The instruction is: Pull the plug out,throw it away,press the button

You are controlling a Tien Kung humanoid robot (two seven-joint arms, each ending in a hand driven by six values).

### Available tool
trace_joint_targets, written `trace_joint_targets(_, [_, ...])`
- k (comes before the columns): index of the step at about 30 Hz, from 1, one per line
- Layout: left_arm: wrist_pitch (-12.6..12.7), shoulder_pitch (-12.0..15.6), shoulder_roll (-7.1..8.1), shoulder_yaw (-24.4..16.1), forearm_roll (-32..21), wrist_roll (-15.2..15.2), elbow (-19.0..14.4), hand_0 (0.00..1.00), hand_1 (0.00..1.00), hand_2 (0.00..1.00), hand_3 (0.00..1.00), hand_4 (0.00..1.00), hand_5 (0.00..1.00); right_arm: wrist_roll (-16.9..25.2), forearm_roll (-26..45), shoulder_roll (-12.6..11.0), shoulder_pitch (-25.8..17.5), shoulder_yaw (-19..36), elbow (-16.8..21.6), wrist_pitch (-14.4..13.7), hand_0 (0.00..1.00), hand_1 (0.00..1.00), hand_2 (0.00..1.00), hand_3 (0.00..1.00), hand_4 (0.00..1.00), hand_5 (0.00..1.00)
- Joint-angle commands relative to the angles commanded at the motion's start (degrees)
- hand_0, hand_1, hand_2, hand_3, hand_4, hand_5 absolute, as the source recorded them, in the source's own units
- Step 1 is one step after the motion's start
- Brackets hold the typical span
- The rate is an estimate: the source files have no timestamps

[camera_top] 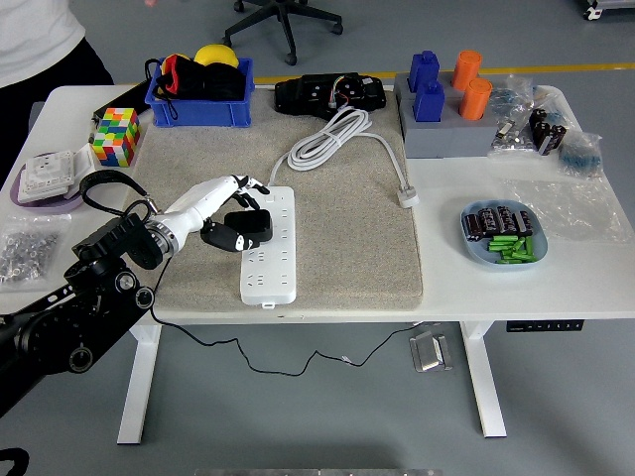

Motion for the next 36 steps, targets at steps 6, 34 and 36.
trace_joint_targets(6, [0.4, -0.9, -0.24, 1.9, 0.0, 0.2, 1.4, 0.711, 0.585, 0.537, 0.706, 0.871, 0.002, 0.0, 0.0, -0.2, 0.0, -0.2, -0.1, 0.0, 0.767, 0.729, 0.724, 0.713, 0.883, 0.658])
trace_joint_targets(34, [6.0, -1.1, 0.53, -1.0, -1.8, -2.3, 0.7, 0.6, 0.443, 0.443, 0.55, 0.652, 0.002, 0.0, -0.1, 0.1, -0.2, 0.1, 0.0, 0.0, 0.767, 0.729, 0.724, 0.713, 0.883, 0.658])
trace_joint_targets(36, [6.8, -1.4, 0.7, -2.3, -1.4, -2.4, 2.9, 0.6, 0.443, 0.443, 0.55, 0.652, 0.002, 0.0, -0.1, 0.2, -0.2, 0.3, 0.0, 0.0, 0.767, 0.729, 0.724, 0.713, 0.883, 0.658])
